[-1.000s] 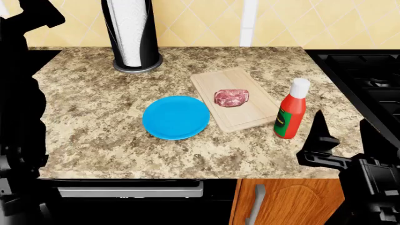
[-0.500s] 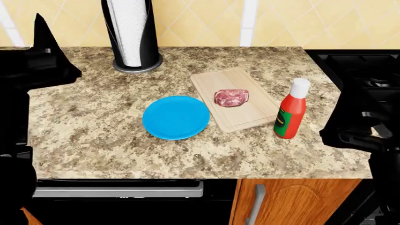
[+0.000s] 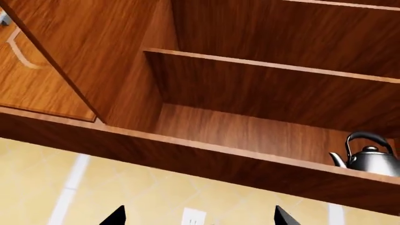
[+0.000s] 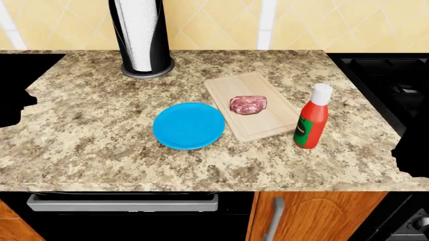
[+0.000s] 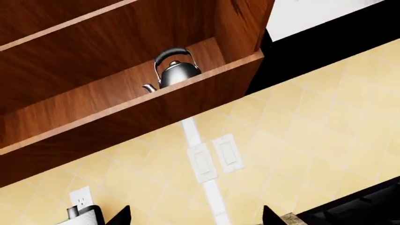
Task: Pick the steak from the plate and place it on the cutting board. Then pick the condiment bottle from the cabinet and place it next to the cutting board.
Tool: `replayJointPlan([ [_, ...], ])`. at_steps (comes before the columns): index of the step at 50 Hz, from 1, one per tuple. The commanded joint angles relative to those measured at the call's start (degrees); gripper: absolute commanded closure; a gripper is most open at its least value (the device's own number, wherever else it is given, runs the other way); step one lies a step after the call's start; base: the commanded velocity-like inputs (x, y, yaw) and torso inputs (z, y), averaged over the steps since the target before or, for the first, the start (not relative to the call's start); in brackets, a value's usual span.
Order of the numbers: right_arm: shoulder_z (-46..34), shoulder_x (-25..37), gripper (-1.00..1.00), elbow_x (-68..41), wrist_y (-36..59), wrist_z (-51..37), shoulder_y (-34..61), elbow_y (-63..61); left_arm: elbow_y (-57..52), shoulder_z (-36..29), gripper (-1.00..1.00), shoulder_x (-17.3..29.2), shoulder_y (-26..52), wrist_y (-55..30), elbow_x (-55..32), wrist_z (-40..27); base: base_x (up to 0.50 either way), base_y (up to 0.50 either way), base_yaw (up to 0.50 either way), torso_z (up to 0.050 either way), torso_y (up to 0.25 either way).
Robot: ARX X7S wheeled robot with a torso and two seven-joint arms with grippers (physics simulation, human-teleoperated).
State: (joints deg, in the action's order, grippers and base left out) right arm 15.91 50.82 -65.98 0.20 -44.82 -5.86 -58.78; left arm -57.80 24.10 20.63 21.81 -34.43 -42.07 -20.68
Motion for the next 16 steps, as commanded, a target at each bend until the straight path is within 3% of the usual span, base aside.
replayJointPlan([
  [1,-4.7,13.3,-1.0,6.7,-22.4,-6.3,-11.3,-1.2,-2.2,-0.6,-1.0,9.4,-4.4,10.5,-8.6,-10.3,0.0,0.0,0.0,0.0,0.0],
  [4,-4.1,20.4,-1.0,13.5,-34.2,-11.0,-20.5,-1.2,-2.1,-4.2,-1.0,16.8,-7.5,19.0,-9.8,-16.3,0.0,0.0,0.0,0.0,0.0],
  [8,-1.3,25.8,-1.0,19.5,-42.0,-15.9,-29.1,-1.1,-2.1,-5.9,-1.0,22.4,-10.3,26.4,-10.3,-20.6,0.0,0.0,0.0,0.0,0.0],
  [16,5.0,26.7,-1.0,25.9,-49.4,-18.7,-38.8,-1.2,-2.0,-8.3,-1.0,30.3,-15.5,38.7,-8.8,-26.1,0.0,0.0,0.0,0.0,0.0],
])
